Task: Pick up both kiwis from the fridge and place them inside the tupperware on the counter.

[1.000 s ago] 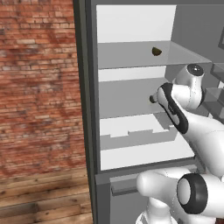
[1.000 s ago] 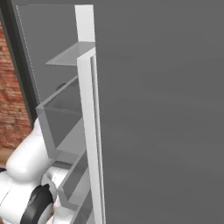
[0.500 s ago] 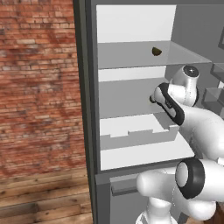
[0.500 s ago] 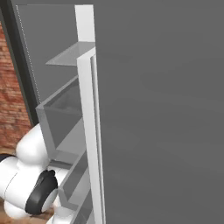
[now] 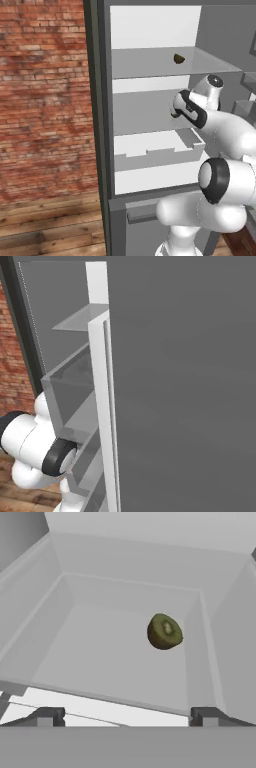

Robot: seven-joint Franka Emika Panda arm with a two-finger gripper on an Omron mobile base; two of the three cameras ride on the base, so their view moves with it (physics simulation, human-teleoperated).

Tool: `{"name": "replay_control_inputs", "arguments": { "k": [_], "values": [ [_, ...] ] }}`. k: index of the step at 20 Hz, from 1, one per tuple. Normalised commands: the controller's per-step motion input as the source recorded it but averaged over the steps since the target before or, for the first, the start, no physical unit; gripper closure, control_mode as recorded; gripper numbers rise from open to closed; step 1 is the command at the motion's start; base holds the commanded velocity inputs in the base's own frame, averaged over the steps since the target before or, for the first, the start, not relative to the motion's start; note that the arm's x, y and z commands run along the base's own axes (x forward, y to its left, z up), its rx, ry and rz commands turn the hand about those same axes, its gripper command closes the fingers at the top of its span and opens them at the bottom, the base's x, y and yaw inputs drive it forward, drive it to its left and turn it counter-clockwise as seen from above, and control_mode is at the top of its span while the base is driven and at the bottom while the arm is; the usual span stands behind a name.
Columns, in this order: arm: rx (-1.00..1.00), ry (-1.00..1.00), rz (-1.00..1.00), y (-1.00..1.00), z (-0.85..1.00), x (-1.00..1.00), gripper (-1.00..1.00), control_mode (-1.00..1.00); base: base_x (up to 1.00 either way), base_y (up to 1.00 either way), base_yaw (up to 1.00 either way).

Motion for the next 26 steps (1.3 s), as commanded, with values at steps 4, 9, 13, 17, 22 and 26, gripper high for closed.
{"name": "replay_control_inputs", "arguments": {
  "k": [4,9,13,17,22,26],
  "values": [
    [-0.01,0.00,0.01,0.00,-0.08,0.29,-1.00,-1.00,0.00,0.00,0.00],
    [-0.06,0.00,0.00,0.00,-0.14,0.24,-1.00,-1.00,0.00,0.00,0.00],
    [-0.09,0.00,0.00,0.00,-0.20,0.13,-1.00,-1.00,0.00,0.00,0.00],
    [-0.08,0.00,0.00,0.00,-0.20,0.04,-1.00,-1.00,0.00,0.00,0.00],
    [-0.04,0.00,0.00,0.00,-0.15,0.11,-1.00,-1.00,0.00,0.00,0.00],
    [0.00,0.00,0.00,0.00,-0.11,0.14,-1.00,-1.00,0.00,0.00,0.00]
  ]
}}
